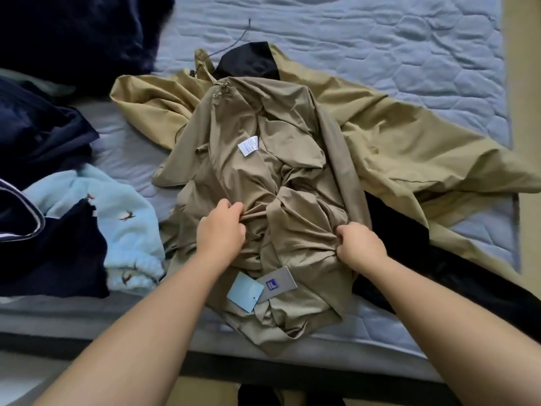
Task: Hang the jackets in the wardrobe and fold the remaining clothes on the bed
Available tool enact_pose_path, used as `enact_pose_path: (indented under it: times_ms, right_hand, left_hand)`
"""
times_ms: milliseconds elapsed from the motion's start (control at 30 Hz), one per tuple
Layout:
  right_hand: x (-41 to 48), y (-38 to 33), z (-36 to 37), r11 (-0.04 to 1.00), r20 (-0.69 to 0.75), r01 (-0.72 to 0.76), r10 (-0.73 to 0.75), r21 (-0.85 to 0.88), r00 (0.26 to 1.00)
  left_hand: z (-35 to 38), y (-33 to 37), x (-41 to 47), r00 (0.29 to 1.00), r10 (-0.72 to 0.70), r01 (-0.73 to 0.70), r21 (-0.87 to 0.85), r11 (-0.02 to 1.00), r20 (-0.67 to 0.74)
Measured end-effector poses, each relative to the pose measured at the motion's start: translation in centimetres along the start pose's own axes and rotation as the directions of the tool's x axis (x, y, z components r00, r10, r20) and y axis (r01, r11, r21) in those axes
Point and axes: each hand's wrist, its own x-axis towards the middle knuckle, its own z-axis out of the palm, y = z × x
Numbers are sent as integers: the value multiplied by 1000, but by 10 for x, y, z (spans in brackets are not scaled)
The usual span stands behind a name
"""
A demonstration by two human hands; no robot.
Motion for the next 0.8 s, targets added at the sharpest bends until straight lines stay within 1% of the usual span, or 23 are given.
enact_pose_path:
  times_ms: [33, 67, 100, 133, 167, 200, 267, 300, 333, 400, 433, 467, 500, 533, 567, 600, 633, 667, 700, 733, 767, 800]
  right_hand:
    - [-6, 6, -1, 994, 54, 15, -9, -110, 999]
    - [-11, 11, -2, 972, 116, 38, -12, -231, 993]
    - [-18, 18, -4, 932, 194, 67, 4, -355, 981]
    - [-24, 24, -6, 880, 273, 91, 45, -466, 961]
    - [-31, 32, -8, 825, 334, 96, 116, -556, 935]
    - [-39, 39, -12, 779, 368, 81, 200, -622, 908]
    - [-54, 53, -17, 724, 374, 41, 306, -689, 875]
    - [-60, 59, -19, 725, 350, 15, 314, -689, 882]
    - [-64, 64, -21, 742, 304, -20, 298, -670, 905]
    - [-70, 69, -21, 821, 131, -87, 193, -565, 972]
    - [-70, 69, -20, 872, 22, -89, 113, -481, 993]
    - [-69, 65, -19, 923, -83, -53, 23, -382, 996]
    - [-68, 58, -20, 960, -166, 17, -65, -280, 984]
    - [-66, 49, -22, 972, -230, 115, -162, -206, 960]
    - [-62, 37, -24, 955, -285, 225, -274, -192, 919]
    - [-57, 25, -25, 913, -338, 333, -398, -236, 853]
    - [-52, 13, -26, 847, -342, 425, -521, -319, 782]
    - [-46, 0, -26, 771, -256, 496, -613, -400, 747]
    - [-40, -11, -25, 703, -116, 544, -654, -457, 748]
    - [-35, -22, -24, 659, 39, 565, -633, -497, 773]
    - [-29, -30, -23, 632, 155, 554, -573, -542, 805]
    - [-25, -36, -22, 611, 222, 521, -498, -596, 838]
  left_hand:
    - [-2, 2, -3, 1000, 13, -13, 11, 1000, 10]
    - [-4, 3, -6, 998, 4, -5, 27, 1000, 56]
    - [-5, 5, -10, 990, -27, 19, 63, 998, 138]
    - [-6, 6, -12, 969, -82, 55, 122, 991, 234]
    - [-7, 7, -15, 938, -156, 102, 184, 978, 309]
    - [-9, 7, -17, 907, -235, 160, 228, 960, 350]
    - [-16, 6, -22, 871, -352, 277, 248, 928, 343]
    - [-20, 6, -25, 881, -368, 306, 235, 923, 297]
    - [-23, 5, -27, 914, -340, 292, 220, 931, 224]
    - [-27, 6, -32, 978, -197, 184, 151, 971, 76]
    - [-27, 6, -34, 993, -117, 115, 71, 991, 32]
    - [-26, 8, -36, 998, -52, 53, -23, 998, 24]
    - [-25, 11, -39, 1000, -7, 10, -97, 995, 30]
    - [-25, 14, -43, 1000, 21, -19, -134, 991, 8]
    - [-26, 16, -45, 997, 41, -49, -119, 992, -67]
    - [-27, 17, -47, 983, 72, -82, -51, 995, -171]
    - [-28, 17, -49, 959, 115, -112, 27, 993, -259]
    - [-27, 16, -51, 933, 177, -168, 55, 984, -315]
    - [-25, 15, -54, 925, 233, -235, 33, 972, -301]
    - [-21, 15, -59, 936, 271, -288, -47, 956, -222]
    - [-13, 16, -64, 954, 289, -298, -132, 945, -85]
    - [-3, 18, -69, 952, 293, -276, -168, 946, 86]
